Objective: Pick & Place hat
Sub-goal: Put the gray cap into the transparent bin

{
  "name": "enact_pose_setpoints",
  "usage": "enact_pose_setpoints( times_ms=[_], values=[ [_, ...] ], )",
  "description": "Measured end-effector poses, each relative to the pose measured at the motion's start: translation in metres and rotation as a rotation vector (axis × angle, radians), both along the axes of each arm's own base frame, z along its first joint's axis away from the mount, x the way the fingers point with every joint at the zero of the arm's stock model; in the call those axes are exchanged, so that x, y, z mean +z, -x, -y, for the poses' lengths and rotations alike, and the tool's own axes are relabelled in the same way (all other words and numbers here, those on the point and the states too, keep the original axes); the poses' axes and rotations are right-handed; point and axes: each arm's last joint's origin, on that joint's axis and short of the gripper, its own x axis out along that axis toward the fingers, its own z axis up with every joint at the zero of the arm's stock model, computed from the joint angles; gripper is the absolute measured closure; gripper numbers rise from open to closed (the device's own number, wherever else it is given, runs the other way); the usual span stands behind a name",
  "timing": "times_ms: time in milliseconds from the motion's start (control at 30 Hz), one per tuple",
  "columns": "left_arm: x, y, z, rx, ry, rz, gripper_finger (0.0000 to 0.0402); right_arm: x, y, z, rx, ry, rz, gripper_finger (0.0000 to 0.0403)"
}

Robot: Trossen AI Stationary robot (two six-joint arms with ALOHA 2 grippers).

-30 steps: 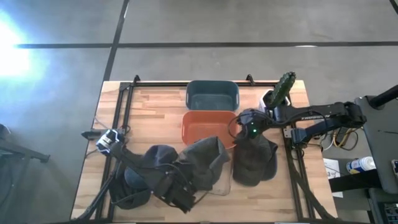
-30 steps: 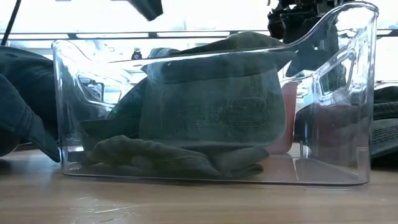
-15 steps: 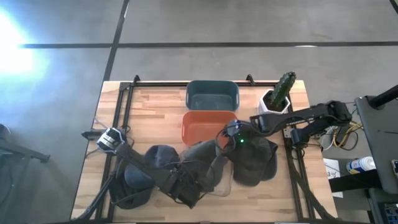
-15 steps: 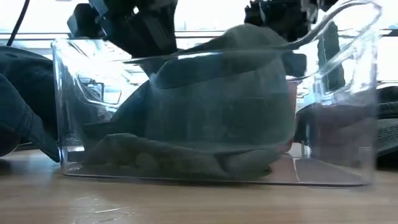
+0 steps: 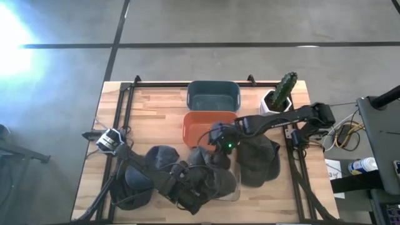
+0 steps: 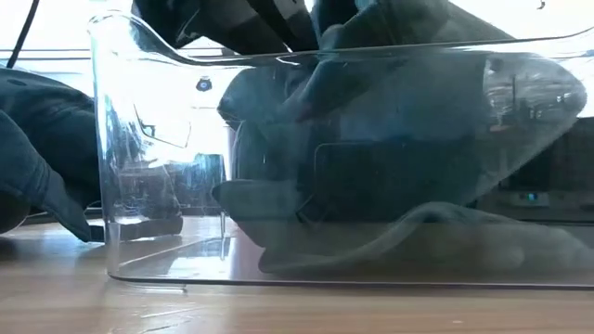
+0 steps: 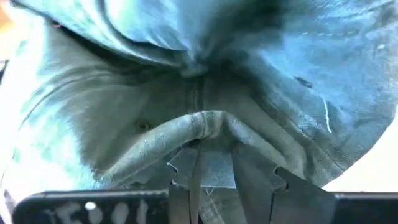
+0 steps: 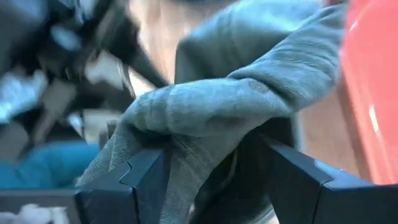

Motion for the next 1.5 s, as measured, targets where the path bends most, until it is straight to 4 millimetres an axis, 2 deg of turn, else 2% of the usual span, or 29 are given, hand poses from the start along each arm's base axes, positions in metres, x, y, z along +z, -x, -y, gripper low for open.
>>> enact_pose_setpoints(
  times_ms=[200,267,400,467,667,767,833,1000,1133,1267,1367,1500],
  values=[
    [-0.024,0.008,-0.004,0.042,-0.006,-0.05,0.0317,-0.008,0.0,-0.017,0.124,0.058,-0.049,0.0177],
    [-0.016,0.011,-0.001,0.034,0.013,-0.031,0.0317,-0.009,0.001,-0.02,0.133,0.057,-0.047,0.0177],
    [0.022,0.022,0.006,-0.032,0.016,0.042,0.0317,-0.011,0.001,-0.027,0.149,0.054,-0.026,0.0177],
    [0.034,0.028,0.006,-0.043,0.004,0.071,0.0317,-0.009,-0.002,-0.031,0.156,0.048,0.025,0.0177],
    [0.032,0.038,0.0,0.023,-0.005,0.03,0.0317,-0.007,-0.006,-0.038,0.171,0.037,0.108,0.0177],
    [0.036,0.04,0.0,0.045,-0.024,0.066,0.0317,-0.016,-0.007,-0.038,0.169,0.038,0.078,0.0177],
    [0.029,0.041,0.0,0.036,-0.034,0.041,0.0317,-0.025,-0.007,-0.039,0.17,0.042,0.044,0.0177],
    [-0.012,0.035,-0.005,0.005,0.079,-0.105,0.0317,-0.031,-0.008,-0.04,0.176,0.045,0.016,0.0177],
    [-0.023,0.035,-0.002,-0.024,0.19,-0.087,0.0317,-0.023,-0.002,-0.039,0.189,0.055,0.025,0.0177],
    [-0.019,0.04,-0.002,-0.022,0.204,-0.11,0.0317,-0.005,0.007,-0.035,0.202,0.067,0.048,0.0177],
    [-0.003,0.043,0.0,-0.032,0.2,-0.143,0.0317,0.009,0.017,-0.032,0.208,0.075,0.07,0.0177],
    [0.034,0.05,0.0,-0.034,0.165,-0.173,0.0317,0.028,0.031,-0.027,0.169,0.13,0.104,0.0177]
  ],
)
